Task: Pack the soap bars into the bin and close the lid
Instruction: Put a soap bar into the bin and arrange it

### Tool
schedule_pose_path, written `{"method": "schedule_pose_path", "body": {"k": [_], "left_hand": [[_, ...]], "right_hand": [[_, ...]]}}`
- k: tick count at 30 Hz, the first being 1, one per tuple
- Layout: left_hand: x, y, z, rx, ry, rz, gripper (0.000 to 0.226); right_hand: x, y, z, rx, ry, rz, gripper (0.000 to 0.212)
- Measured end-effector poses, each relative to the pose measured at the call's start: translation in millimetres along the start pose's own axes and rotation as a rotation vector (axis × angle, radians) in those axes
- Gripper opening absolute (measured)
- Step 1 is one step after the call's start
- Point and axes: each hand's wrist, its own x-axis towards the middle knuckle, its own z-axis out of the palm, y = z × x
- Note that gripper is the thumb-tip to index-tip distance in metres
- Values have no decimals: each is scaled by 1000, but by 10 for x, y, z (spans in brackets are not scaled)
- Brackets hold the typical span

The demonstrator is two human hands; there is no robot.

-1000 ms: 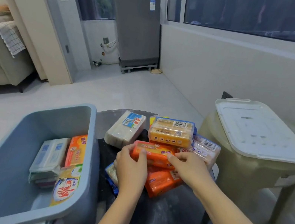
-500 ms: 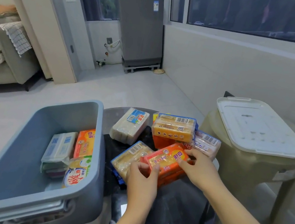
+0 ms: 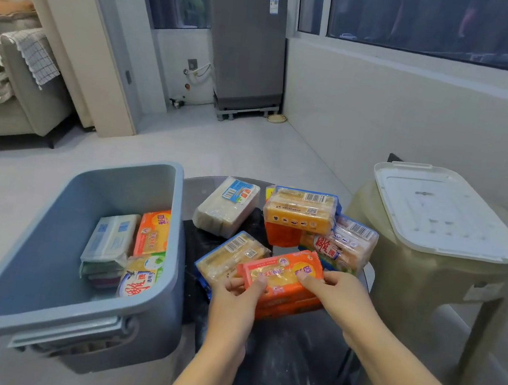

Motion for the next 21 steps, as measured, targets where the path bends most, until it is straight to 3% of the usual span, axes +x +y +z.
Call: {"method": "schedule_pose_path", "body": {"k": [8, 13, 17, 21], "left_hand": [[-225, 171, -31, -82, -70, 112, 44], [-432, 425, -29, -182, -103, 178, 46], [-620, 653, -106, -141, -107, 332, 43], [-740, 911, -297, -145, -100, 454, 58]], "right_hand": [[-196, -38, 12, 453, 8, -126, 51], [-323, -342, -92, 563, -5, -253, 64], [-448, -664, -148, 603, -103, -333, 51], [-578, -955, -75, 594, -215, -404, 43]]}}
